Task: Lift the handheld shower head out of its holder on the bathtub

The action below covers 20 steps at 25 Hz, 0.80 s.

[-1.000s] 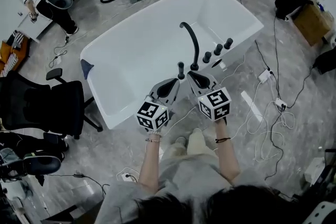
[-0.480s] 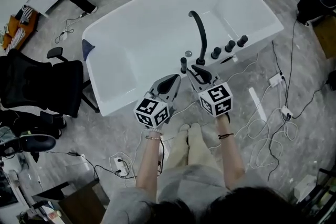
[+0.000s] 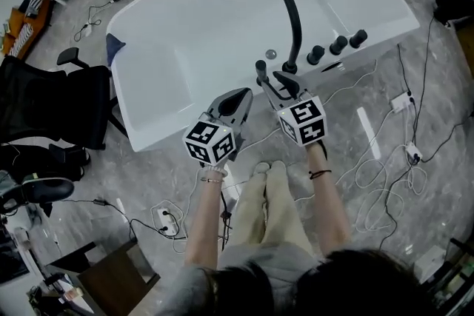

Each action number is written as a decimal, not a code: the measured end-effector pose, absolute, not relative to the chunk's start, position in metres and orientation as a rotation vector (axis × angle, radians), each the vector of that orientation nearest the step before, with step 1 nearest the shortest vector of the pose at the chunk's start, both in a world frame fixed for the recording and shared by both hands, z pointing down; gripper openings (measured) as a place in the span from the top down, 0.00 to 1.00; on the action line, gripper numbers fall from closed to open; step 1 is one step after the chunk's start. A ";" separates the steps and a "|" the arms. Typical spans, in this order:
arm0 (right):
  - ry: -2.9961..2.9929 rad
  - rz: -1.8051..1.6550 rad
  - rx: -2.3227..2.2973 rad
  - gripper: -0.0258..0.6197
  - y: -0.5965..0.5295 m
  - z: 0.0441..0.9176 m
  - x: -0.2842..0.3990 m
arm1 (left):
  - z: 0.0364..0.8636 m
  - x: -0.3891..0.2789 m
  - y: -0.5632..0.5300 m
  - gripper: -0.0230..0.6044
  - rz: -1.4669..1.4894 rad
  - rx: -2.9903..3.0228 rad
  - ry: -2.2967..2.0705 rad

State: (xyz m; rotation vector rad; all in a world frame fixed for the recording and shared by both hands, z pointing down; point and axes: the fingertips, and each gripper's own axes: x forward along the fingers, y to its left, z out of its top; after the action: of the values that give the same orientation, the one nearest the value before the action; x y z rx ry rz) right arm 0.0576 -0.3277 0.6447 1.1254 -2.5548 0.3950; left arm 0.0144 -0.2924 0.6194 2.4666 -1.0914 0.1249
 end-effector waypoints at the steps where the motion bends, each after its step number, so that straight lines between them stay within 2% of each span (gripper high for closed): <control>1: -2.550 0.393 1.113 0.78 -0.330 0.653 0.054 | 0.626 0.013 -0.294 0.96 0.125 2.459 -1.094; 6: -2.527 0.444 1.091 0.72 -0.342 0.692 0.048 | 0.657 0.011 -0.298 0.96 0.148 2.424 -1.094; 20: -2.508 0.444 1.022 0.70 -0.378 0.743 0.028 | 0.703 0.003 -0.326 0.96 0.149 2.367 -1.132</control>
State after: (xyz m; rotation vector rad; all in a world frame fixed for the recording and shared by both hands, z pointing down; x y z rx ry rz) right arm 0.0277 -0.3782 0.7432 1.0215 -2.5075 0.4441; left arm 0.0025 -0.3258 0.7027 2.3670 -1.1325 0.1487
